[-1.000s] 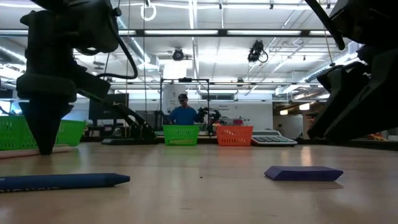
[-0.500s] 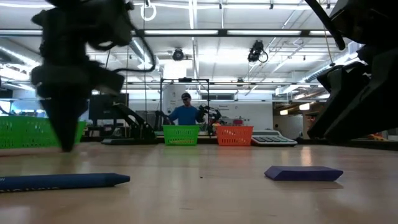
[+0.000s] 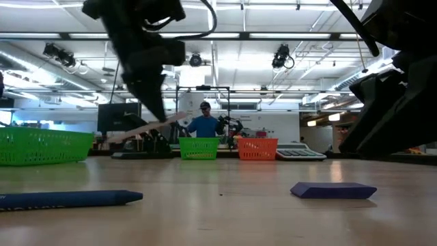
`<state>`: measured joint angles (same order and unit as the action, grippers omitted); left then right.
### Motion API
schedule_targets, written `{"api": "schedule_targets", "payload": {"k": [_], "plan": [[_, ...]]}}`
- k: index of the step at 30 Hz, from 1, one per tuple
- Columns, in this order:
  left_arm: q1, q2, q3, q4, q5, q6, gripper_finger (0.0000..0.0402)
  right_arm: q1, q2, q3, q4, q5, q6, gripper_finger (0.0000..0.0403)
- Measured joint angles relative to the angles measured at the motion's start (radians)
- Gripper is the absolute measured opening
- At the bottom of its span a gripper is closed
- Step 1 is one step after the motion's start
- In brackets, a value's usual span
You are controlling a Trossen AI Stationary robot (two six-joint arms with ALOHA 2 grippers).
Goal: Sort crayons/erasers/pens/pencils in bins
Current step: Put the pink pen into the bottom green bin
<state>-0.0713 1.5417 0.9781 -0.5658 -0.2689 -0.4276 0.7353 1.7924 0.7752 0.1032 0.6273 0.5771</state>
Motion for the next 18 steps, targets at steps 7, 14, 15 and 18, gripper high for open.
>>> {"api": "schedule_targets", "payload": {"k": [7,14,15,18], "plan": [[0.131,-0.002,0.002,0.159,-0.008,0.13,0.0023,0.0,0.0,0.0,0.0,0.0,0.01,0.0145],[0.3,-0.002,0.003,0.37,-0.009,0.258,0.0016,-0.012,0.0,0.0,0.0,0.03,-0.012,0.0145],[0.326,-0.003,0.003,0.403,-0.009,0.278,0.0019,-0.016,0.0,0.0,0.0,0.031,-0.02,0.0145],[0.4,-0.003,0.004,0.488,-0.007,0.327,0.0026,-0.032,0.0,0.0,0.0,0.032,-0.027,0.0145]]}}
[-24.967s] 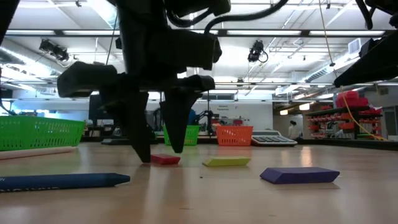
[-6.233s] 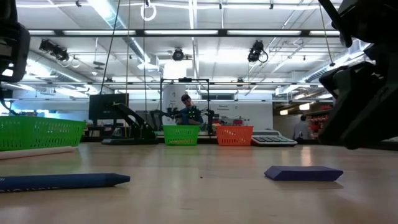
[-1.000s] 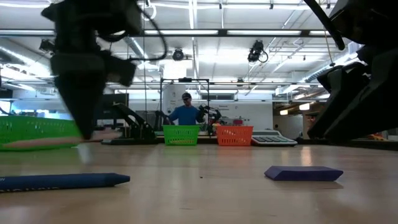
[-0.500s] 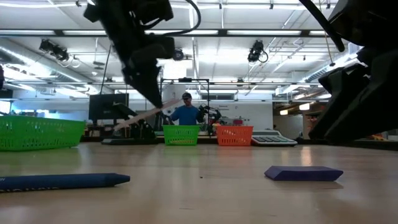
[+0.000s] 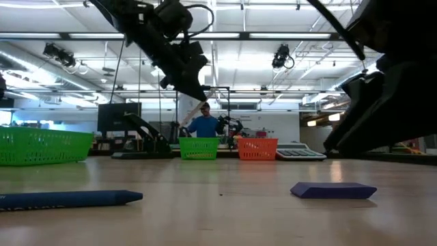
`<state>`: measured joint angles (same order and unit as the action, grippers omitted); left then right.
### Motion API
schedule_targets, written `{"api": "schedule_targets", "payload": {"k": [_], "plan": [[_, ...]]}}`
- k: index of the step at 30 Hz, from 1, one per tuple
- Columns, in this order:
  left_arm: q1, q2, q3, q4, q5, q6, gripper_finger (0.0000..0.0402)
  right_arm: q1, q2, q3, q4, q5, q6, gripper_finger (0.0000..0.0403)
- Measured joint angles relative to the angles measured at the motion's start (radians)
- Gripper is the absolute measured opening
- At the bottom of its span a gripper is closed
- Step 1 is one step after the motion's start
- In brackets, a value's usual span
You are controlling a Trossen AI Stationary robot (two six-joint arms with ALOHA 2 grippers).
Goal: Sort crayons/erasers/pens/pencils in bins
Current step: Put the pink pen into the bottom green bin
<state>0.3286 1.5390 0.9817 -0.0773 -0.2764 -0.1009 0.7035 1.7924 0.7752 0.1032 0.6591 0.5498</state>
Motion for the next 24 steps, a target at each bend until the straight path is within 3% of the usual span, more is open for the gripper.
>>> {"api": "schedule_targets", "payload": {"k": [10,20,24], "plan": [[0.164,0.023,0.002,0.194,0.069,0.033,0.002,-0.056,0.0,0.0,0.0,0.003,-0.014,0.0145],[0.204,0.128,0.0,0.264,0.082,0.029,0.0032,-0.052,0.0,0.0,-0.001,0.002,-0.032,0.0145],[0.209,0.13,0.001,0.243,0.078,0.011,0.0058,-0.053,0.0,0.0,-0.006,0.001,-0.056,0.0145]]}}
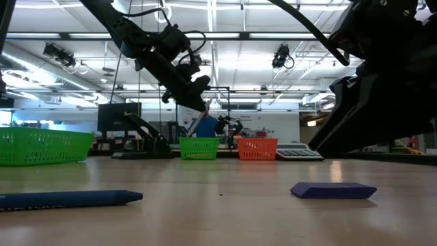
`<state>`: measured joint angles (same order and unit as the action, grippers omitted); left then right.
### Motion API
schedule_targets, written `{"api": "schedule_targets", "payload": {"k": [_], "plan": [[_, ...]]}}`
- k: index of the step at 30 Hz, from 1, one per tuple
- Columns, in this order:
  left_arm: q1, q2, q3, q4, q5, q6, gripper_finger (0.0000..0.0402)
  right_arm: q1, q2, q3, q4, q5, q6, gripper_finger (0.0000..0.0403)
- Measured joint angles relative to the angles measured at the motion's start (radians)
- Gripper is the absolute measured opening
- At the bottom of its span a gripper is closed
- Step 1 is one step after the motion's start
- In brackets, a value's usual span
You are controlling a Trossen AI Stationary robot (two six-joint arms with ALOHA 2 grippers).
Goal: Sort crayons/erasers/pens/pencils in bins
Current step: Put the pink pen into the bottom green bin, then put the blue crayon into the bottom green bin
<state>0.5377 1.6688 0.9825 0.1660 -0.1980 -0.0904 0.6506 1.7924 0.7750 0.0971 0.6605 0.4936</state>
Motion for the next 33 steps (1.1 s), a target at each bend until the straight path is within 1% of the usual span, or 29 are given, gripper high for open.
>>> {"api": "schedule_targets", "payload": {"k": [4,9,13,14,17,21,28,31,33], "plan": [[-0.002,0.0,0.0,-0.007,0.001,0.003,0.0099,0.0,0.0,0.0,0.0,-0.002,-0.011,0.0145],[-0.015,0.0,0.0,-0.014,0.0,0.0,0.0148,0.003,0.0,0.0,0.0,-0.003,0.027,0.0145],[-0.067,-0.019,0.001,-0.042,0.003,0.003,0.0174,0.018,0.0,0.0,0.0,-0.003,0.039,0.0145],[-0.085,-0.03,0.001,-0.064,0.022,0.009,0.0177,0.022,0.0,0.0,0.001,-0.003,0.039,0.0145],[-0.146,-0.048,0.001,-0.111,0.118,0.051,0.018,0.034,0.0,0.0,-0.001,-0.004,0.046,0.0145],[-0.245,-0.056,0.0,-0.221,0.211,0.037,0.0173,0.048,0.0,0.0,0.0,-0.004,0.046,0.0145],[-0.479,-0.056,0.0,-0.37,0.255,0.018,0.016,0.08,0.0,0.0,-0.023,-0.004,0.089,0.0145],[-0.589,-0.056,0.0,-0.401,0.33,0.027,0.0154,0.09,0.0,0.0,-0.022,-0.004,0.1,0.0145],[-0.663,-0.056,0.0,-0.401,0.342,0.009,0.0149,0.093,0.0,0.0,-0.022,-0.004,0.102,0.0145]]}}
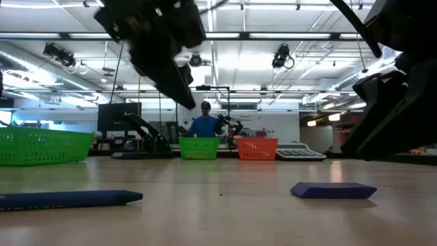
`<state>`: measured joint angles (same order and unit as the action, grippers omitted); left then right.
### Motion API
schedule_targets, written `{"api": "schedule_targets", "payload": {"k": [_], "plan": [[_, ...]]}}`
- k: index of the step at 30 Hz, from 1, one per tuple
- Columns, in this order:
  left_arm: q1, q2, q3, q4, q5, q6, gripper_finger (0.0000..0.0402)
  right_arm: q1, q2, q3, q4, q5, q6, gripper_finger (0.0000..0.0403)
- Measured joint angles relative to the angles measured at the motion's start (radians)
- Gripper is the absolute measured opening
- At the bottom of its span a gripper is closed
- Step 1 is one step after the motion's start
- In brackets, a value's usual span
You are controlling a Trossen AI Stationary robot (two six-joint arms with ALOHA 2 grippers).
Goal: Sort crayons/erasers/pens/pencils in bins
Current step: Put the blue crayon into the bottom green bin
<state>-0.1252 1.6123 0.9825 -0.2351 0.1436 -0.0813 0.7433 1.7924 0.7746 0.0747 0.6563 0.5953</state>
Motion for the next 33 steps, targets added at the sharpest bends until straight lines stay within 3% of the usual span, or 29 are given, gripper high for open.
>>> {"api": "schedule_targets", "payload": {"k": [5,13,18,23,33], "plan": [[-0.155,0.0,0.0,0.036,-0.057,-0.176,0.0141,-0.001,0.0,0.0,0.001,0.0,0.007,0.0145],[-0.338,0.005,0.0,0.082,-0.156,-0.216,0.0144,-0.001,0.0,0.0,0.002,0.0,0.055,0.0145],[-0.376,0.007,0.0,0.097,-0.23,-0.294,0.0146,-0.002,0.0,0.0,0.002,-0.022,0.094,0.0145],[-0.418,0.049,-0.001,0.097,-0.3,-0.301,0.0136,-0.001,0.0,0.0,0.001,-0.036,-0.053,0.0145],[-0.419,0.145,0.0,0.084,-0.222,-0.372,0.0134,-0.024,0.0,0.0,0.001,-0.035,-0.069,0.0143]]}}
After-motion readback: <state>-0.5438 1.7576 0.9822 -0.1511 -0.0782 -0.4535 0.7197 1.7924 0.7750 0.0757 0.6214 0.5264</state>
